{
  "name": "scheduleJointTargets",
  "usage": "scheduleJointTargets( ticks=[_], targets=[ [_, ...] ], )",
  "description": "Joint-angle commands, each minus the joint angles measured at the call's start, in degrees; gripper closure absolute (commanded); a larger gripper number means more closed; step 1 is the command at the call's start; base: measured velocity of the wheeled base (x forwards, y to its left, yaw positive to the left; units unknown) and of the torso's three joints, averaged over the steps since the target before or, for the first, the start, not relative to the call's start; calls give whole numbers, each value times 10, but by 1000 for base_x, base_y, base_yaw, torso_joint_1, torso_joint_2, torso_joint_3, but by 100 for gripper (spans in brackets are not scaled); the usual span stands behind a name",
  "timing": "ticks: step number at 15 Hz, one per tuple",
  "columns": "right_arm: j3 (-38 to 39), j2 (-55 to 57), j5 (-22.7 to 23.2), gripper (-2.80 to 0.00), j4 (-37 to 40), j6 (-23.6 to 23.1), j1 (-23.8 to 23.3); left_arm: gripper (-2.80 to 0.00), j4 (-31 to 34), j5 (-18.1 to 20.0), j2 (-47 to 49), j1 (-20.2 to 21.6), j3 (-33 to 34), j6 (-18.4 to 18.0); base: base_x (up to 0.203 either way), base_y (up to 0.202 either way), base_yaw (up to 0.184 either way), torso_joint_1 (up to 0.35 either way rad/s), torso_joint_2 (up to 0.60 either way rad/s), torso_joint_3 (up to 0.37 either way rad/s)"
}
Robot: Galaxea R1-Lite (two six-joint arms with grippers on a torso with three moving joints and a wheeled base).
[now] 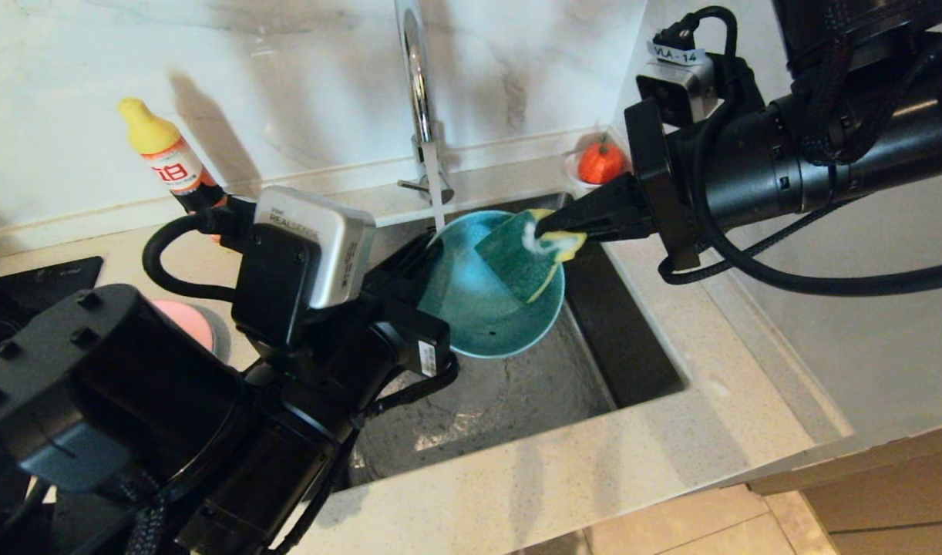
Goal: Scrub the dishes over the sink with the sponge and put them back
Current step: Wipe the bowl, then rinse the bowl
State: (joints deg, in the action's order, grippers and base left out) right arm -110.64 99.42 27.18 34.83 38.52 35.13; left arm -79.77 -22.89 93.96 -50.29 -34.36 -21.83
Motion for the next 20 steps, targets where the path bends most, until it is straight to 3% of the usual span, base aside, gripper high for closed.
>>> scheduleJointTargets(
  ticks=[1,11,16,20],
  targets=[
    [3,-8,2,0,3,2,0,0,-6,-1,6,6,-2,-1,0,0,0,0,0,0],
    [52,-73,6,0,10,-17,18,0,0,-8,55,89,-24,31,0,0,0,0,0,0],
    [73,-110,6,0,14,-27,14,0,9,-43,128,132,-40,60,0,0,0,0,0,0],
    [112,-120,7,0,14,-55,1,0,80,-52,147,162,-72,120,0,0,0,0,0,0]
  ],
)
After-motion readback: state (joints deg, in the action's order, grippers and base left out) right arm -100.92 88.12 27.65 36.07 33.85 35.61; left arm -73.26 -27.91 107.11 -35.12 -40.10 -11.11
